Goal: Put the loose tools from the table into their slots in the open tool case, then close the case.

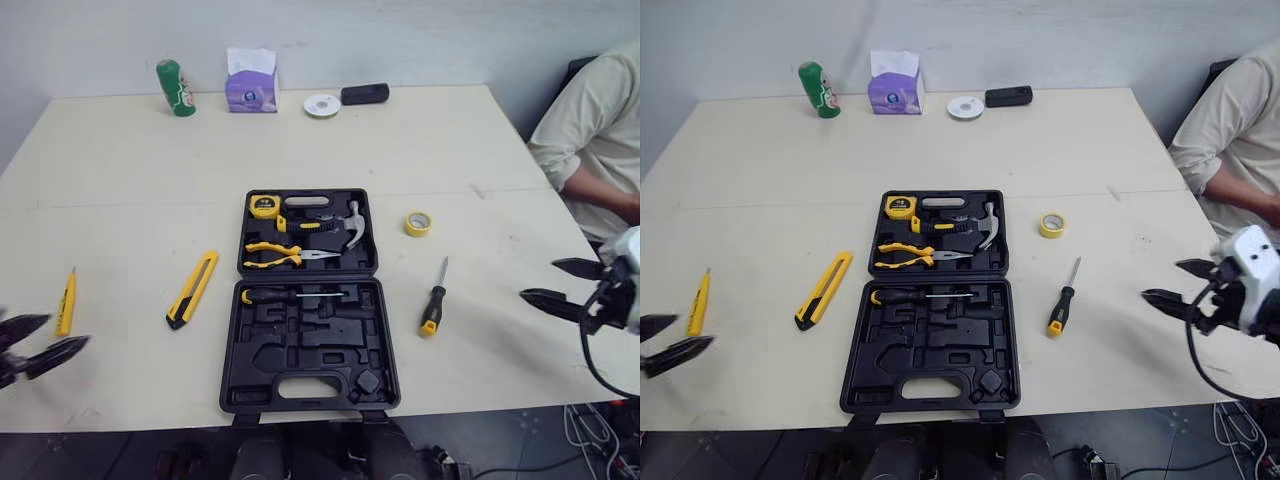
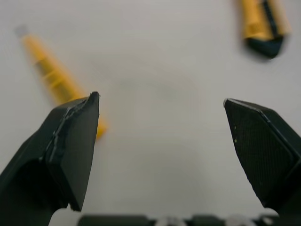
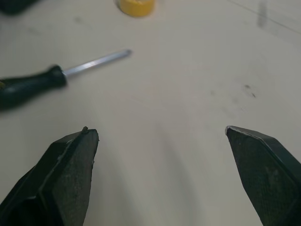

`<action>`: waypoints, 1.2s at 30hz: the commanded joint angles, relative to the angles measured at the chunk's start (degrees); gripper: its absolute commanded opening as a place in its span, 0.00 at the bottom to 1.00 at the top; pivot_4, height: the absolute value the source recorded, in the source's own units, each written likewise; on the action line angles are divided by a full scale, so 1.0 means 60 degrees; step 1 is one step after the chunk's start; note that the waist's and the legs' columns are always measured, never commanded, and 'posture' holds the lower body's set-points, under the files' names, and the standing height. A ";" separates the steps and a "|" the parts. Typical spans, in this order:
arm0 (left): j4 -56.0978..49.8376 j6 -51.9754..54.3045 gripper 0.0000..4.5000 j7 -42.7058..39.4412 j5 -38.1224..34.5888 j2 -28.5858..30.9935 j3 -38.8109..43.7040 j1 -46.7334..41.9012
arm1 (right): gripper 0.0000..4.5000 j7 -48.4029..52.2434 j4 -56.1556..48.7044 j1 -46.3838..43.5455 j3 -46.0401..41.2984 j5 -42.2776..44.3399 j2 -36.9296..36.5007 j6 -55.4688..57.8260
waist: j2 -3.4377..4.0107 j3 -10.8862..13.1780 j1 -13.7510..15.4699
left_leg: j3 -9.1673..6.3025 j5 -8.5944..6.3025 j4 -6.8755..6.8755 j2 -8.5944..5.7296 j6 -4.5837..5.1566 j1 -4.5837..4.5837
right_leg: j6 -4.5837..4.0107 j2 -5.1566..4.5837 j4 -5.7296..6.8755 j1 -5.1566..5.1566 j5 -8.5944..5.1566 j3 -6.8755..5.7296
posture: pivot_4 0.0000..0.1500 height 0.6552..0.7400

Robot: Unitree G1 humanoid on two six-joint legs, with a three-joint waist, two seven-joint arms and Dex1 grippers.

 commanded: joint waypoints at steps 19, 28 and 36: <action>-0.3855 0.1226 0.99 0.0066 -0.2521 -0.2058 -0.7059 -0.6593 | 1.00 -0.8361 -0.6021 -0.0586 0.1280 0.0880 0.6145 0.6052 | -0.0013 -0.0009 -0.0009 | 0.0007 0.0120 0.0009 -0.0039 -0.0038 0.0012 | 0.0010 0.0028 0.0049 0.0013 0.0024 0.0056 | 1.00 0.83; -0.2437 0.0159 0.99 -0.0371 -0.1438 -0.3349 -0.8577 -0.8232 | 1.00 -0.9363 -0.5631 -0.0210 0.2844 -0.0460 0.6549 0.5642 | -0.0021 -0.0013 -0.0017 | 0.0003 0.0158 0.0011 -0.0042 0.0017 0.0004 | 0.0015 0.0038 0.0047 0.0012 0.0027 0.0055 | 1.00 0.83; -0.1723 -0.0287 1.00 -0.0699 -0.1051 -0.3695 -0.8792 -0.8672 | 0.62 -1.0042 -0.5432 0.0162 0.2624 -0.1283 0.7545 0.4943 | -0.0037 -0.0023 -0.0006 | -0.0004 0.0162 0.0014 -0.0042 0.0019 0.0004 | 0.0018 0.0036 0.0047 0.0014 0.0028 0.0056 | 1.00 0.83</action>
